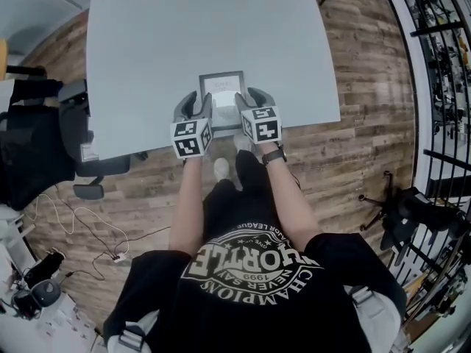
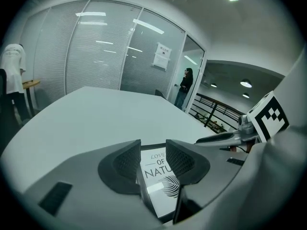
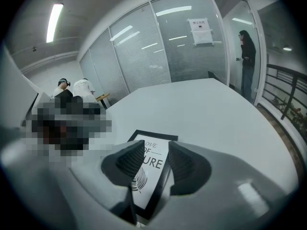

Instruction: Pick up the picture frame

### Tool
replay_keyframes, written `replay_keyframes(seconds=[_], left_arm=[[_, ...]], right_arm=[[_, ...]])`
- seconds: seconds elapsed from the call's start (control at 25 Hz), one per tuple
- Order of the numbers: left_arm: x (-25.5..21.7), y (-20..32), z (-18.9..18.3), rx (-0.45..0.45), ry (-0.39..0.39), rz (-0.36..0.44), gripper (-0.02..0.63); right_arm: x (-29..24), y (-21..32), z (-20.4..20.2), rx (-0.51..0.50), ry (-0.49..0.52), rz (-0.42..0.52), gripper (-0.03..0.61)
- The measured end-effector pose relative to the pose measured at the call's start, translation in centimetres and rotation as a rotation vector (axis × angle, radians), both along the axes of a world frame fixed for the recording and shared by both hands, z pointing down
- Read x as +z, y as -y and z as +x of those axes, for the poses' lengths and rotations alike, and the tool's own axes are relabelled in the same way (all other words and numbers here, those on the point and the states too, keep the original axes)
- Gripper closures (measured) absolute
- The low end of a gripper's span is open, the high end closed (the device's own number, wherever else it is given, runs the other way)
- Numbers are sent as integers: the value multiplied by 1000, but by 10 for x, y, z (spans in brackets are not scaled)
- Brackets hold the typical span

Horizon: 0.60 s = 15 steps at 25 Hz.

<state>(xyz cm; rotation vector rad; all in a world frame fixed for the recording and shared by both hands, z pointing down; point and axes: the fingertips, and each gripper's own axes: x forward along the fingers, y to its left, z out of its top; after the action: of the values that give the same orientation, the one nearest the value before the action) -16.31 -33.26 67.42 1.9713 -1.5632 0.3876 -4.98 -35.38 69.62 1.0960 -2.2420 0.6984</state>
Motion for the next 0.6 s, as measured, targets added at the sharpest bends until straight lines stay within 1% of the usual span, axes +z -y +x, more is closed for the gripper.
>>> replay_keyframes(seconds=[0.08,0.24,0.36,0.6], left_arm=[[13,0,-2,-3,4,-41,468],[41,3,-5,-19,-14,-131,468],[62,1,-4,-12,-12,-188,468],[91,-8,-8,-41,-64,-264,468]], right_arm=[[8,2,1,7,-8,-25,425],[29,7,5,23,-19,-90,425],[45,6,8,33,-23,-134,425],[69,5,8,48,-25,-207,436]])
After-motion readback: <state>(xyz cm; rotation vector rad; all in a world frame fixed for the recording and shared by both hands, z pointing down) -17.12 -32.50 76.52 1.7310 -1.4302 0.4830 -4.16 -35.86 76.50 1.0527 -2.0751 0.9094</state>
